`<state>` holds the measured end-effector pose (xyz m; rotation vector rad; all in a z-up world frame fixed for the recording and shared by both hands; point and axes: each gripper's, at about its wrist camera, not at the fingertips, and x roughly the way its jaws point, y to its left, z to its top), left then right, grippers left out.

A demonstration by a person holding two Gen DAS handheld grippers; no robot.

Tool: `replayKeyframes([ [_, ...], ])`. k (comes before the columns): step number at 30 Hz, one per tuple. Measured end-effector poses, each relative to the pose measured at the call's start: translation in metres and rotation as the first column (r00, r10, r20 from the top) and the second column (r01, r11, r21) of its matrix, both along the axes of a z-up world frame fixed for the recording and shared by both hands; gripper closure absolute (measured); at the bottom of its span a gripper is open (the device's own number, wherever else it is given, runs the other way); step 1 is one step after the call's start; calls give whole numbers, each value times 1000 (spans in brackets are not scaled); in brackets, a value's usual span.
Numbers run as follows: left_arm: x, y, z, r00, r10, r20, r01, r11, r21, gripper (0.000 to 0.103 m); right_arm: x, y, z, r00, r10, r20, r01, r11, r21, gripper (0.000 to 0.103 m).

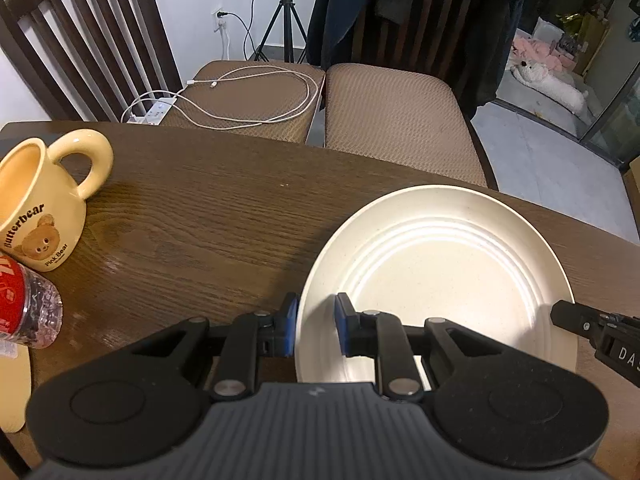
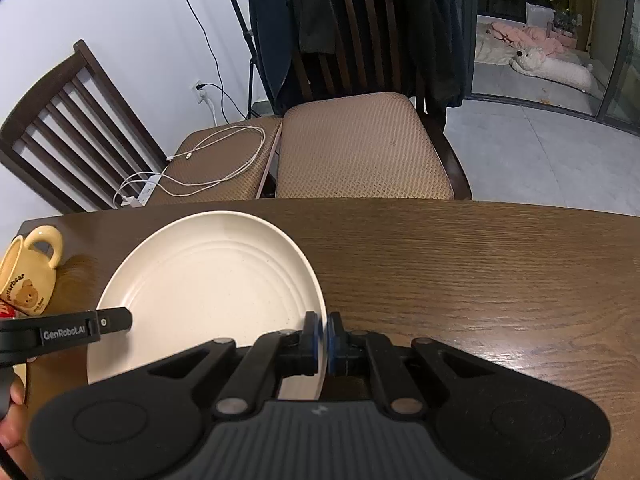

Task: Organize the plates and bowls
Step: 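Lift the gripped cream plate with both grippers, tilting it up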

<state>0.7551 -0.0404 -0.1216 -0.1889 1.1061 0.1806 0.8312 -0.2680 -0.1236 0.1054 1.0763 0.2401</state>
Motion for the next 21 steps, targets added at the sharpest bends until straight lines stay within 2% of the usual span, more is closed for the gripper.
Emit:
replayKeyframes([
  [21,-46,-17,58,997,-44,68,43,999,7,83,-48,-19,64,997,-28,69,27,999,16,98],
])
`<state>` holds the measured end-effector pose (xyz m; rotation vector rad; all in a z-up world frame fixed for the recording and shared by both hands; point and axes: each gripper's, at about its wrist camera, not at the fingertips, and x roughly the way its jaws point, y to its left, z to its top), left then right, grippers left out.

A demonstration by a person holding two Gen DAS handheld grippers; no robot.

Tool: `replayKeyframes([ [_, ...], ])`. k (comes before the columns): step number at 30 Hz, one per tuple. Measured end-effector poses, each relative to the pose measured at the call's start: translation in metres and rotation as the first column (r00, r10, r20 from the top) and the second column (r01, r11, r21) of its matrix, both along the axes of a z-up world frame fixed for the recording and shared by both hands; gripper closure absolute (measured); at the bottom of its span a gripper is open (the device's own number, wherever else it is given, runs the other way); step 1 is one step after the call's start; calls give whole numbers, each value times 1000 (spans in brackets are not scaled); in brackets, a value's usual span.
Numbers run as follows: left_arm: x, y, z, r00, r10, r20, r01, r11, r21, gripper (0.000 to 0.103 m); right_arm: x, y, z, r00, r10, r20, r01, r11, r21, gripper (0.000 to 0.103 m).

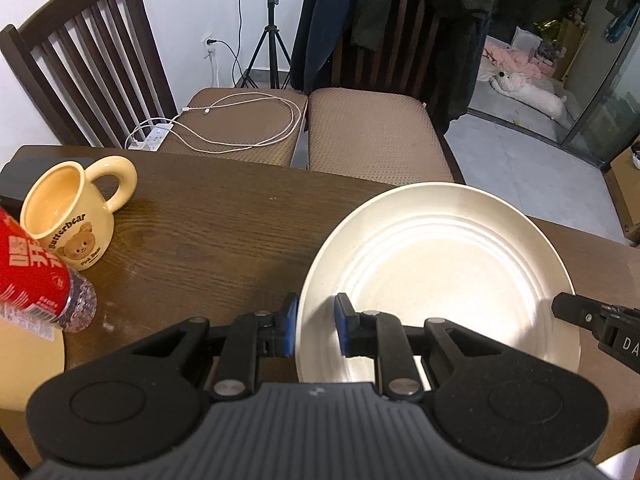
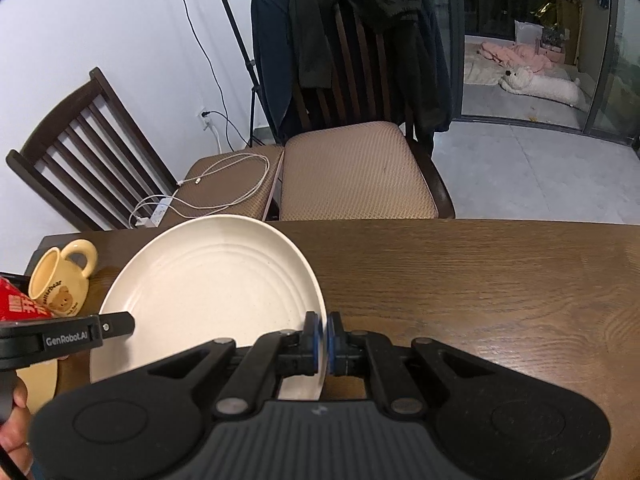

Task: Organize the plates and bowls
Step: 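Lift the gripped cream plate with both grippers, tilting it up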

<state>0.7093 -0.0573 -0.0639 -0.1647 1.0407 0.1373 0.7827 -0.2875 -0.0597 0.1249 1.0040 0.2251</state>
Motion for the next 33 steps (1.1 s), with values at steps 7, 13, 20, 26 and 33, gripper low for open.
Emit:
replayKeyframes([
  [7,-26,-6,17,1000,-22,9,22,1000,7,83,-27,-4,19,1000,-16,19,16,1000,1,98],
  [13,-48,-8,34,999,-33,24,33,999,14,83,-51,-4,36,999,-22,33,22,1000,1,98],
  [20,-71,-10,56,998,-50,46,49,999,17,83,-78,-6,51,998,-34,47,34,999,4,98],
  [26,-86,-8,63,998,-48,45,48,999,10,83,-101,-7,62,997,-45,59,44,999,21,98],
  [33,-108,-5,72,997,-54,53,54,999,2,83,-123,-9,69,997,-58,59,55,998,44,98],
])
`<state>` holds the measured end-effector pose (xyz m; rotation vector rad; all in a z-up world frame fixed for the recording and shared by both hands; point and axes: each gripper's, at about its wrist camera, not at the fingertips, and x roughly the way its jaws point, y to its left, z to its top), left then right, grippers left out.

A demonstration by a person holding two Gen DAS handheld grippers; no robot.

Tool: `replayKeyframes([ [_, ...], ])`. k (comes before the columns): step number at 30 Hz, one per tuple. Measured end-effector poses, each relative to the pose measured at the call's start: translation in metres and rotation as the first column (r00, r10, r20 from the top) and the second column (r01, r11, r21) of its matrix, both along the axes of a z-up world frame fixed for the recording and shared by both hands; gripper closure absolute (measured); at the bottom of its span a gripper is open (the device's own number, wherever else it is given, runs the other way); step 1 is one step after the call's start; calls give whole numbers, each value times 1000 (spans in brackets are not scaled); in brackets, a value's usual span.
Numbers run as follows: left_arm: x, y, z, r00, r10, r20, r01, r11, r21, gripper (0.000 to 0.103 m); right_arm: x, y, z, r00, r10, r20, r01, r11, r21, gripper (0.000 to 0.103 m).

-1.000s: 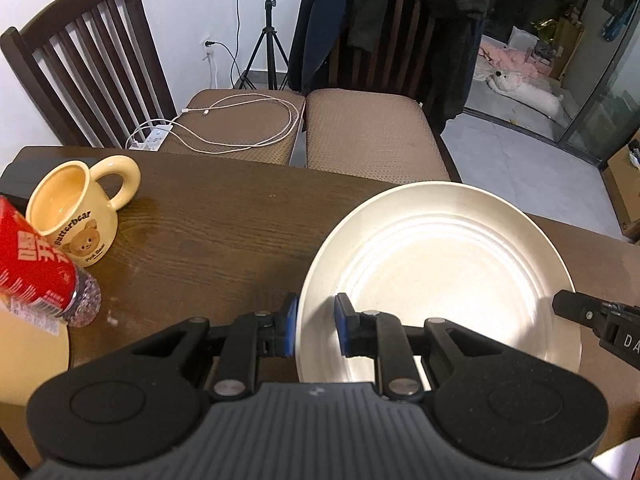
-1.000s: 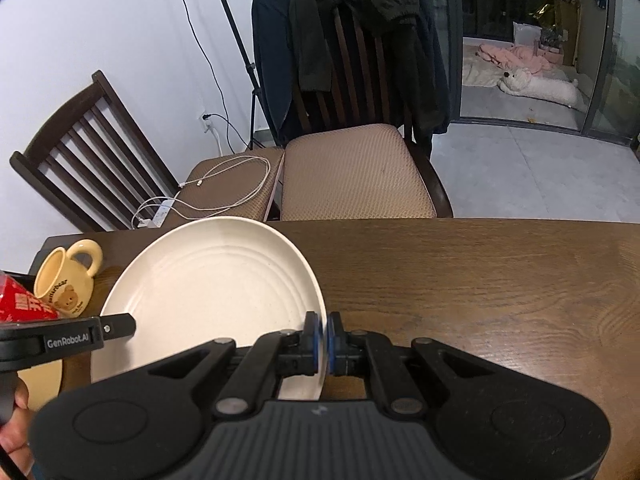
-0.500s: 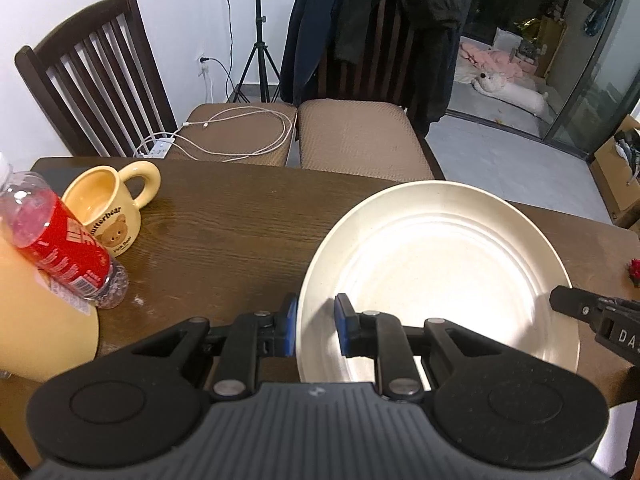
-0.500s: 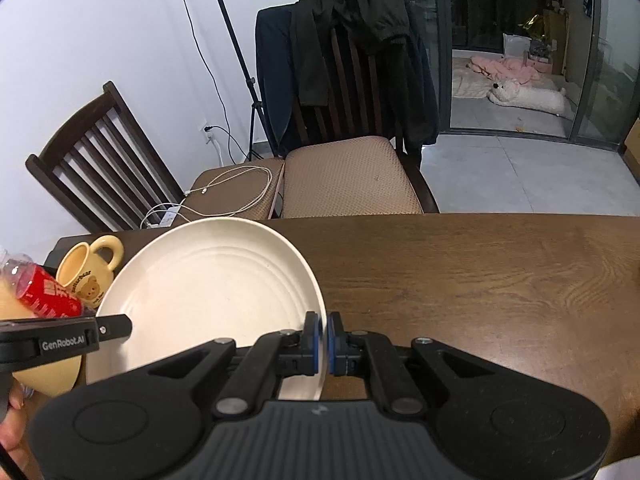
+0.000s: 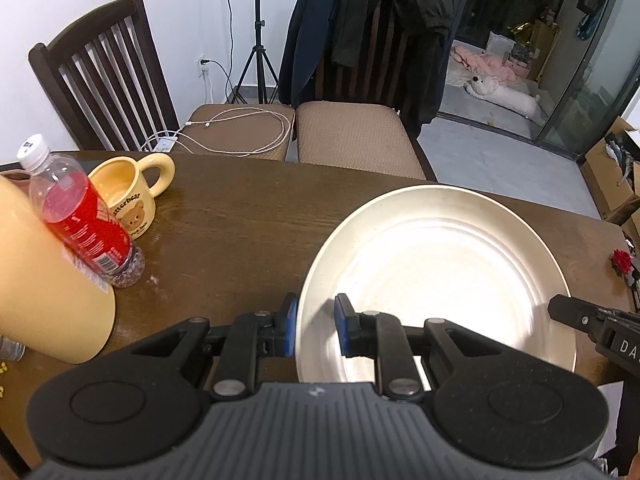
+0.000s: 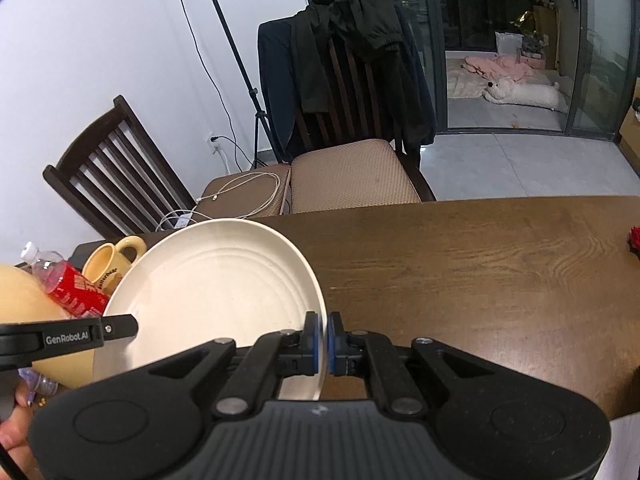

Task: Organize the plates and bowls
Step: 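Lift the gripped cream plate with both grippers, tilting it up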

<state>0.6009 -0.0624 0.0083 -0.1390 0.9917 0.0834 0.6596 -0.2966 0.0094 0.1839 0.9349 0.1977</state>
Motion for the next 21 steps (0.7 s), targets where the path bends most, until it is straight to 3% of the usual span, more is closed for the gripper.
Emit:
replayKeyframes([
  [21,-78,15,22,999,-35,14,35,999,-13,85,-91,12,23,999,-41,22,40,999,28,98],
])
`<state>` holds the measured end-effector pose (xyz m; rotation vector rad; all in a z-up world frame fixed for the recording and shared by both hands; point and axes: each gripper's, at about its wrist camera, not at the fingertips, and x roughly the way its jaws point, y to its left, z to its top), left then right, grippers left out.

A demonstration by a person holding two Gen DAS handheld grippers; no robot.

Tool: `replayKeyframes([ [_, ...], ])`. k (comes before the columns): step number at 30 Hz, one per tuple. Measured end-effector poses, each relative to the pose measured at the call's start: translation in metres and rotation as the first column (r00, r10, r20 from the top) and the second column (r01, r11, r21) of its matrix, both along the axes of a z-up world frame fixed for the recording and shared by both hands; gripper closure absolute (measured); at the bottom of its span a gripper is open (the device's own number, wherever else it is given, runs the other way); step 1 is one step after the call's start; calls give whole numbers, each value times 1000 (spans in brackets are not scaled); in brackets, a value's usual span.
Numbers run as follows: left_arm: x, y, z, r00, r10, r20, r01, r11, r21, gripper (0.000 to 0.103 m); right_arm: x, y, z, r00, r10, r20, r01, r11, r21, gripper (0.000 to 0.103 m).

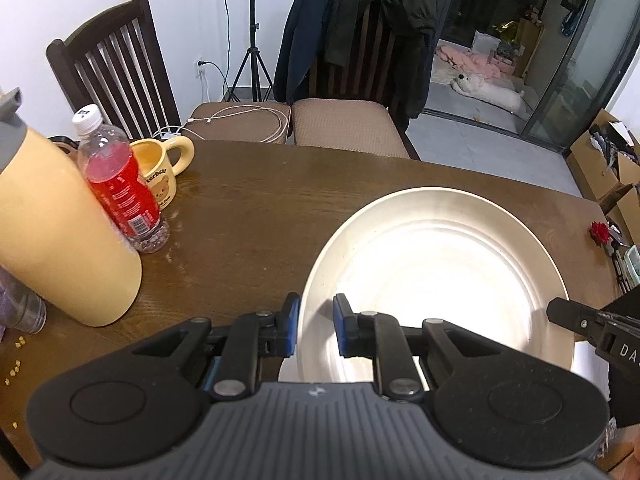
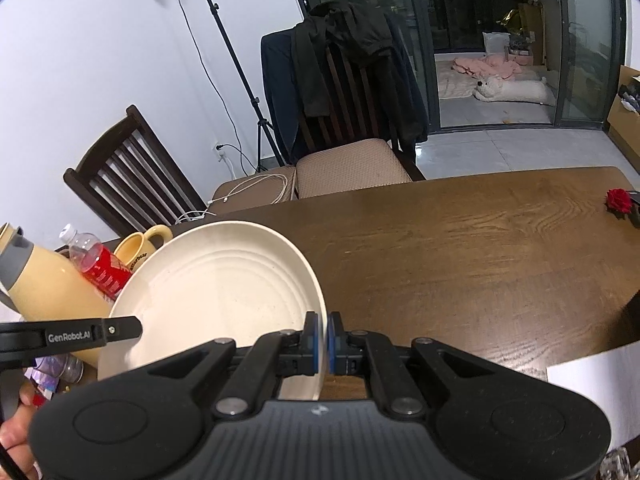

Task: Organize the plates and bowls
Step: 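Lift the gripped cream plate with both grippers, tilting it up, then carry the held plate with both grippers back past the blue bowl to the stack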

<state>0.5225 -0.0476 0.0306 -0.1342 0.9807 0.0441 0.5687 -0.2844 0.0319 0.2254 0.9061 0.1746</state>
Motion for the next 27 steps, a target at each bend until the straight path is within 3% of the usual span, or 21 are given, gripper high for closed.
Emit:
replayKeyframes([
  [27,-80,36,8,1000,22,0,-22,999,-36,85,-72,28,12,1000,8,16,-8,1000,24,98],
])
